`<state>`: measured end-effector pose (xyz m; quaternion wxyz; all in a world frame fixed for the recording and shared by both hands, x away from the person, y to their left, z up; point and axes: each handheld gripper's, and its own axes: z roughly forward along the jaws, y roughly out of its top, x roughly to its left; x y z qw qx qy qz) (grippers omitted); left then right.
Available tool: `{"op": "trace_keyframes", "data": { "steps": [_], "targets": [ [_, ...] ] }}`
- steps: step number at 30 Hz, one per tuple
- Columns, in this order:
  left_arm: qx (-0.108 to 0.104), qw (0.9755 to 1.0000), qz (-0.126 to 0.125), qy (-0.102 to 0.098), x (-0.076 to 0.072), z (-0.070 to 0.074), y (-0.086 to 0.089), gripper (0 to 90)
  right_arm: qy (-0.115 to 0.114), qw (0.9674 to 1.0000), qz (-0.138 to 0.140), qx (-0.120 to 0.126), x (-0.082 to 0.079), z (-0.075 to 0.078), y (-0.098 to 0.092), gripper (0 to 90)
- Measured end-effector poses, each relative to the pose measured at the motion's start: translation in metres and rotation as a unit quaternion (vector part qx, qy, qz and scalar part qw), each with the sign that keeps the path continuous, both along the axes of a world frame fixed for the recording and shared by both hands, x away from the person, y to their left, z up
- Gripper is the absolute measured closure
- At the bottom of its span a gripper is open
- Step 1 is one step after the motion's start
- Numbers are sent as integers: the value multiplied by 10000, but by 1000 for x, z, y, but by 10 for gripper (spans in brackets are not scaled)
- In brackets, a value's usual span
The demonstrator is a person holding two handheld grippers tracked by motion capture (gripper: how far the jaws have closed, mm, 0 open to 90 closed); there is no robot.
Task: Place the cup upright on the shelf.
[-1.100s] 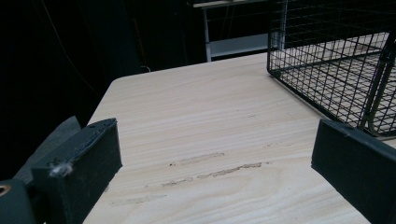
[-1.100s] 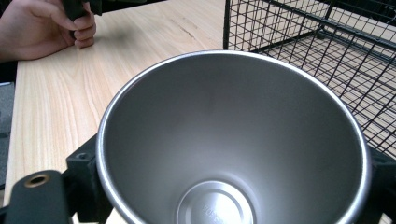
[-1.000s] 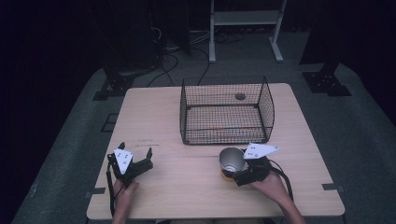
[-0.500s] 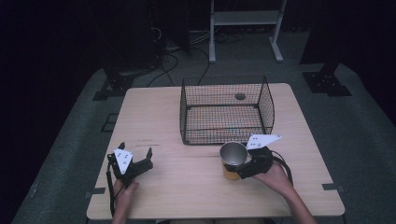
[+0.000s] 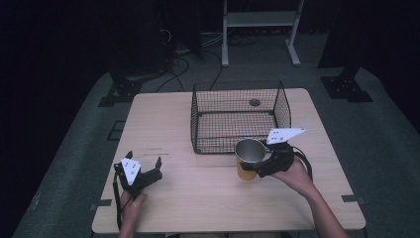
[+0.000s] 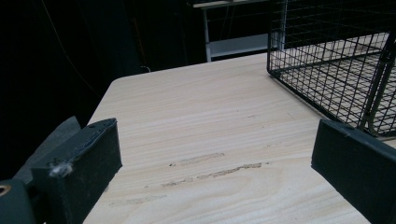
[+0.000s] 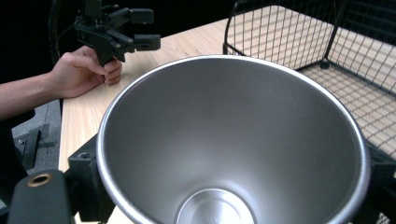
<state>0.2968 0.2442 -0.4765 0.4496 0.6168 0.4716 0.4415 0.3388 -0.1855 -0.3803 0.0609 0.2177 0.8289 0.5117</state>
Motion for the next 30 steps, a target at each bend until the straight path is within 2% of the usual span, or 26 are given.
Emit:
{"op": "trace_keyframes", "data": {
  "steps": [12,16,19,23,30],
  "targets": [
    [1,10000,-3,-1,0,0,0,8,-1,9999,144,73,21,29,6,124],
    [-3,10000,-10,1,0,0,0,8,-49,9999,137,19,28,36,10,123],
    [1,10000,-6,1,0,0,0,8,-11,9999,159,35,34,41,12,123],
    [3,10000,-14,1,0,0,0,8,20,9998,145,-95,44,46,15,123],
    [9,10000,-10,2,0,0,0,8,90,9998,155,-80,63,56,20,123]
  ]
}}
